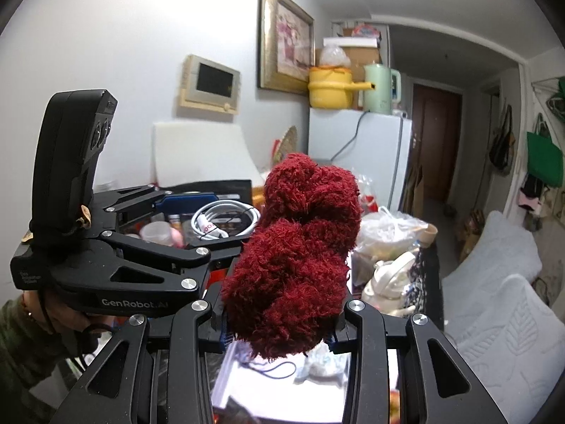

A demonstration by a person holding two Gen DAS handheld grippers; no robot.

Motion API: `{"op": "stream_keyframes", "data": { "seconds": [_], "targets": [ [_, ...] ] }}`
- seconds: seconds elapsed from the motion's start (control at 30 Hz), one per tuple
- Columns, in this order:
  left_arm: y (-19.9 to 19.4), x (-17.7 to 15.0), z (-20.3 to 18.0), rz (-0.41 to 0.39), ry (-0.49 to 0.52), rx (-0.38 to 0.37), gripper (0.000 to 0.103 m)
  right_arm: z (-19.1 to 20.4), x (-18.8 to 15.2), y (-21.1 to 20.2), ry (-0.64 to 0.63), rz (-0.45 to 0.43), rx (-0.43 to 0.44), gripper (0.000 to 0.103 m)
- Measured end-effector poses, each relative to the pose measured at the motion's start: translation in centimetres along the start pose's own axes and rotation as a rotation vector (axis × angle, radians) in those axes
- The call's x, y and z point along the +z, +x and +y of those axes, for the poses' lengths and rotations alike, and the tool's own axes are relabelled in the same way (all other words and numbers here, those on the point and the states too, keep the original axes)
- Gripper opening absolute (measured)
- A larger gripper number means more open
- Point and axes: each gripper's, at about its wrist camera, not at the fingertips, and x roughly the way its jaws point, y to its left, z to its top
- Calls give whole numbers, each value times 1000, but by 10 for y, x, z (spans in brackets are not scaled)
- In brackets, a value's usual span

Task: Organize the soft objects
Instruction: 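Carry white cable in left tool while right tool carries red yarn to box, then lower cable into lavender box and open left tool while right releases yarn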

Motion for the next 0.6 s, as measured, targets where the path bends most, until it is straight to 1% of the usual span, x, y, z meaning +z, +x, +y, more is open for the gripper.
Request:
{"op": "stream_keyframes", "data": {
  "seconds": [0.2, 0.37, 0.5, 0.6],
  "targets": [
    [55, -7, 11, 121, -24, 13, 75, -30, -5, 51, 79, 103, 16, 37],
    [96, -28, 17, 232, -51, 9, 75, -51, -27, 91, 135, 204, 8, 37],
    [118, -50, 19, 314, -76, 2, 75, -63, -50, 116, 176, 274, -7, 37],
    [131, -65, 20, 363, -86, 7, 75, -68, -65, 130, 180, 323, -20, 37]
  ]
}}
